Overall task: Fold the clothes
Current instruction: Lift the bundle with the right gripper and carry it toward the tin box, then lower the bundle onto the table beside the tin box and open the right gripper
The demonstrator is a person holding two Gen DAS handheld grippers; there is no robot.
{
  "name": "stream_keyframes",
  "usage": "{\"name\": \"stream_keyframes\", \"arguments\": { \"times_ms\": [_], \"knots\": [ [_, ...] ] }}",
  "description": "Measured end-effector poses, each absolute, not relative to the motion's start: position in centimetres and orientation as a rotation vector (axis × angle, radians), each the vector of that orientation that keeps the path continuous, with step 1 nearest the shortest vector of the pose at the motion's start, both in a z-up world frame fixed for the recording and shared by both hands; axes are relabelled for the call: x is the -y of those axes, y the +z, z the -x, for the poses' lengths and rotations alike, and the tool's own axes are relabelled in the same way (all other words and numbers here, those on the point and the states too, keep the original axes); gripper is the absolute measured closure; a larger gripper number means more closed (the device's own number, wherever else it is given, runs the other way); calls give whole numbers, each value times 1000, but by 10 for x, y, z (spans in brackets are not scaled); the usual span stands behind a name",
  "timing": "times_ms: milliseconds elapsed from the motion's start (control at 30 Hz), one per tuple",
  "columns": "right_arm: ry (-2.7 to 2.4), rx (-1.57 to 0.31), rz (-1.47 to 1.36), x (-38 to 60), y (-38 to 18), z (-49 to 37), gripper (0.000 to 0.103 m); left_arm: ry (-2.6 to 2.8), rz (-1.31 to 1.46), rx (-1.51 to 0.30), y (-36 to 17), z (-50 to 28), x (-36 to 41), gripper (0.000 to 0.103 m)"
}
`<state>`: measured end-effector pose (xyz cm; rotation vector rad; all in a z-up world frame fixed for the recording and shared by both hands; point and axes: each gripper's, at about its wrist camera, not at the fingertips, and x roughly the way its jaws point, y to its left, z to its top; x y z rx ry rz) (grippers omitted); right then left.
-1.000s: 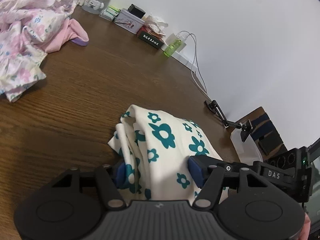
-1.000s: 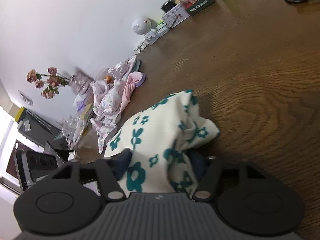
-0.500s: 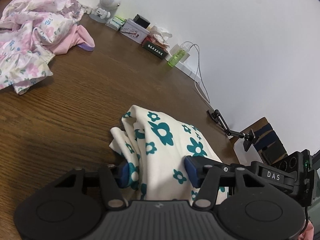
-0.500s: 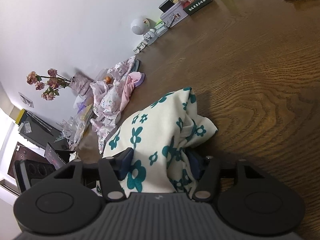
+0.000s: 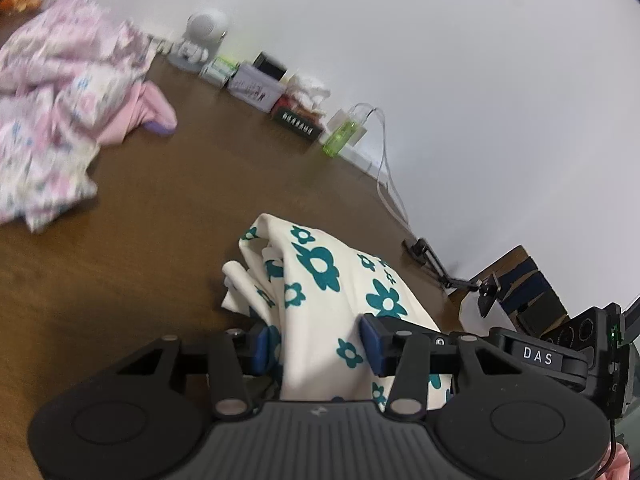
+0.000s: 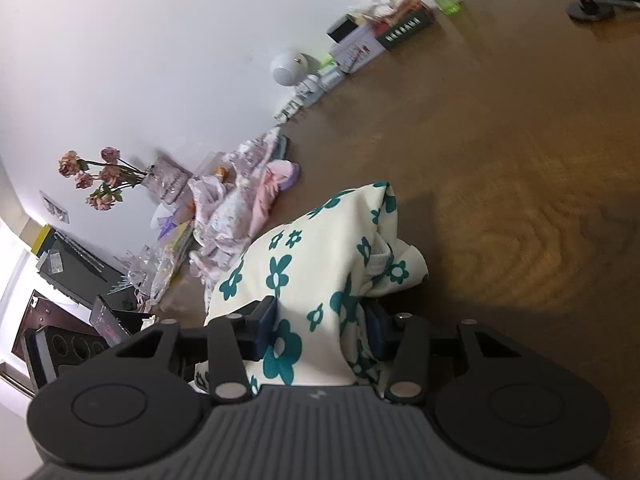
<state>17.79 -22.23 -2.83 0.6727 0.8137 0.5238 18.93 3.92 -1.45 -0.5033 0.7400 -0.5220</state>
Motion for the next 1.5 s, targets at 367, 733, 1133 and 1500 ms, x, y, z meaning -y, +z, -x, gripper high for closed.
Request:
{"name": "stream_keyframes", "arguments": {
  "times_ms": [367, 733, 1133, 1500],
  "knots": [
    [541, -662, -650, 239, 52, -281, 58, -547, 400, -611, 76, -311, -8, 59],
    [408, -715, -672, 269, -10, -493, 58, -524, 432, -722, 14, -526, 44, 59],
    [376, -744, -663, 283, -67, -560, 50, -527, 550, -754, -44, -584, 47, 48],
    [307, -582, -485, 280, 0, -498, 0, -254, 307, -663, 11, -505, 15, 10]
  ]
}}
